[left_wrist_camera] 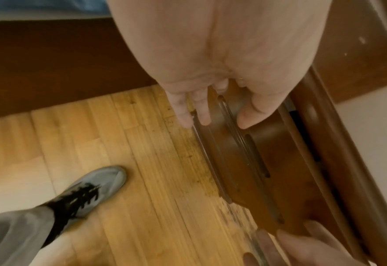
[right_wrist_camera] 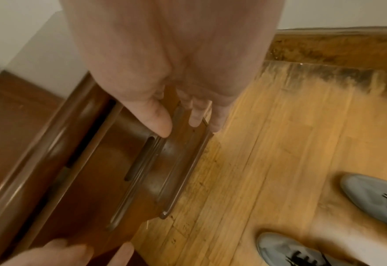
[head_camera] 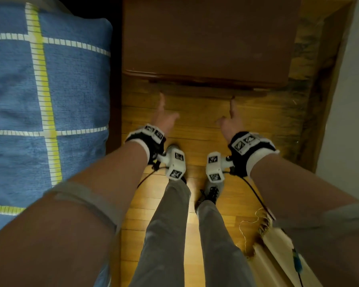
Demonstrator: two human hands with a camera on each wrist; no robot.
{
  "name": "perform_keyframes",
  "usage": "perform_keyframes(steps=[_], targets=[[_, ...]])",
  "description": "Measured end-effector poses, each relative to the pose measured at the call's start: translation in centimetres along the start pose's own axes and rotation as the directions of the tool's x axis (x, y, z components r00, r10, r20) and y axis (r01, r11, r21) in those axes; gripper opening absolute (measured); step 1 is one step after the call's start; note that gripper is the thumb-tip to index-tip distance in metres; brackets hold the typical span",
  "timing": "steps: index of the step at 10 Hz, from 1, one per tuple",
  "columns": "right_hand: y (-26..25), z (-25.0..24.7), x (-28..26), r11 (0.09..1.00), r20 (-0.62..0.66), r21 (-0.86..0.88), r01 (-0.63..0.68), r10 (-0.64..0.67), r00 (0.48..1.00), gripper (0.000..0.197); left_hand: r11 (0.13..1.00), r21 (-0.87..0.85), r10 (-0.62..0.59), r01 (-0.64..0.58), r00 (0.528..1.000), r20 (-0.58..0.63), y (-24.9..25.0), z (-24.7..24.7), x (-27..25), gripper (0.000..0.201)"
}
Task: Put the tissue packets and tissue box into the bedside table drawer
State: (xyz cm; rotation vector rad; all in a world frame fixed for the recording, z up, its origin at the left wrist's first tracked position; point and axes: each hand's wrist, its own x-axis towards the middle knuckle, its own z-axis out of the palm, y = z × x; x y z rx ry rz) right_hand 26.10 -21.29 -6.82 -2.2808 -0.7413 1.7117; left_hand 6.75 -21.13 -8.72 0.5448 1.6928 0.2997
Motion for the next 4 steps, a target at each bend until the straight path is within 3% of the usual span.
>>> perform_keyframes(steps=[2, 3, 4], targets=[[-3.4, -0.4, 2.8, 0.999, 0.002, 0.008, -0.039, 0.039, 0.999, 0.073, 0.984, 0.177, 0.011, 0.003, 0.997, -0.075, 3.8, -0.9, 1.8, 0.083], [-2.6, 0.2, 2.3, 0.999, 0.049, -0.019, -0.049, 0.049, 0.998, 0.080, 0.993, 0.111, -0.027, 0.031, 0.999, -0.035, 3.4, -0.9, 1.0, 0.083], [-1.0, 0.5, 1.8, 1.000, 0.042, -0.007, 0.004, -0.004, 0.999, 0.073, 0.996, 0.023, -0.079, 0.081, 0.993, -0.082, 3.0, -0.7, 0.1, 0.071]])
